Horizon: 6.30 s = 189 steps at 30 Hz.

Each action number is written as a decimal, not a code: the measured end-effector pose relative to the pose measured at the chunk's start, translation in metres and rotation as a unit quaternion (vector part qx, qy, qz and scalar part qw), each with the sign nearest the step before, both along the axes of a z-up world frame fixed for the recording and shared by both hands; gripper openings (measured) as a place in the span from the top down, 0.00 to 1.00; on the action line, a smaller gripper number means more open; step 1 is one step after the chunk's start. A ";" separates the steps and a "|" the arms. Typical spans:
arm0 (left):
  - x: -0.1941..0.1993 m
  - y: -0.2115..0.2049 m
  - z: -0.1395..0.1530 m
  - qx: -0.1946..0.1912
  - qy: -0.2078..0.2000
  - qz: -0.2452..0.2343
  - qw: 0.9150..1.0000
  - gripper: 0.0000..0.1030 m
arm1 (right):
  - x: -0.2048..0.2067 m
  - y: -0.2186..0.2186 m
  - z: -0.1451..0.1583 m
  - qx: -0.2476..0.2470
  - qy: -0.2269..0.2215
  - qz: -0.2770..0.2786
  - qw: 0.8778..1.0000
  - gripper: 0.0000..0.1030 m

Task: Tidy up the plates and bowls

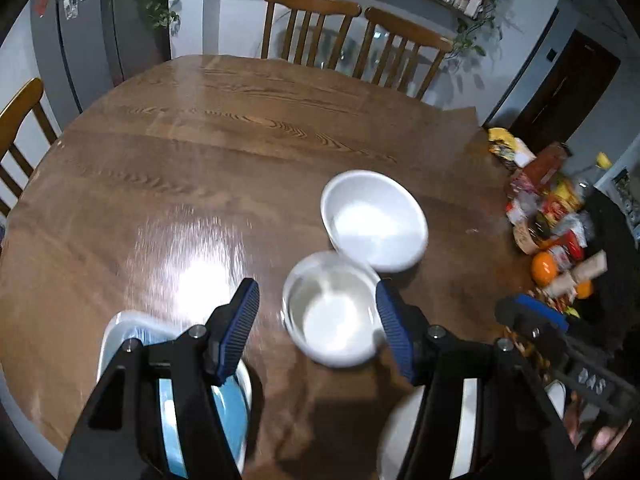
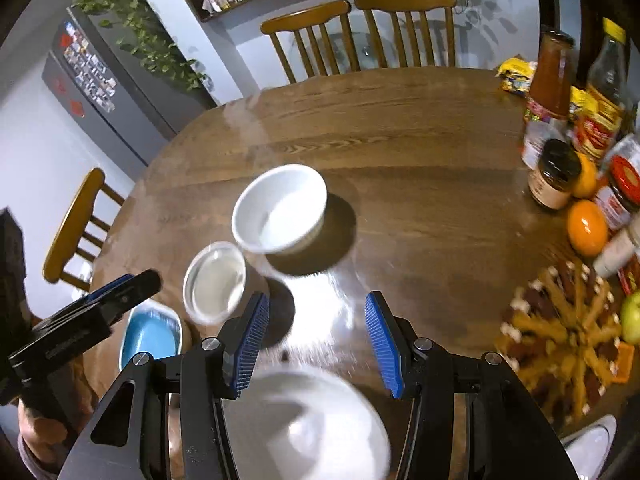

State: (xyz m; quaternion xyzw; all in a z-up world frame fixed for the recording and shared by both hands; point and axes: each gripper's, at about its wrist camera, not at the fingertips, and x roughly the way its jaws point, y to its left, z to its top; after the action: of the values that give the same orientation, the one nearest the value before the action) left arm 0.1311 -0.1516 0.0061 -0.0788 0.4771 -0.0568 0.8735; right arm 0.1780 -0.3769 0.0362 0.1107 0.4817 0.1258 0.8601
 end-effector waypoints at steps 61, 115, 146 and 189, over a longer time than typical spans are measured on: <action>-0.098 -0.089 -0.046 0.062 0.047 -0.190 0.979 0.91 | -0.120 -0.026 -0.038 -0.024 0.073 -0.061 0.995 0.91; -0.025 0.011 -0.028 0.034 0.010 -0.078 0.996 0.40 | -0.025 0.052 -0.011 -0.062 0.018 0.008 0.998 0.54; 0.035 -0.002 -0.072 0.029 0.091 -0.127 0.987 0.86 | 0.045 0.104 -0.070 -0.060 0.107 0.051 0.991 0.90; -0.067 -0.063 0.009 0.063 -0.026 -0.181 0.981 0.89 | -0.059 0.032 0.009 -0.054 0.009 0.005 0.999 0.90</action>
State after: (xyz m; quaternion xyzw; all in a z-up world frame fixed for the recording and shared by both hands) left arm 0.0636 -0.2145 0.0155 0.0654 0.4634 -0.1860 0.8639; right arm 0.1188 -0.3446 0.0451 0.0632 0.4956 0.1030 0.8601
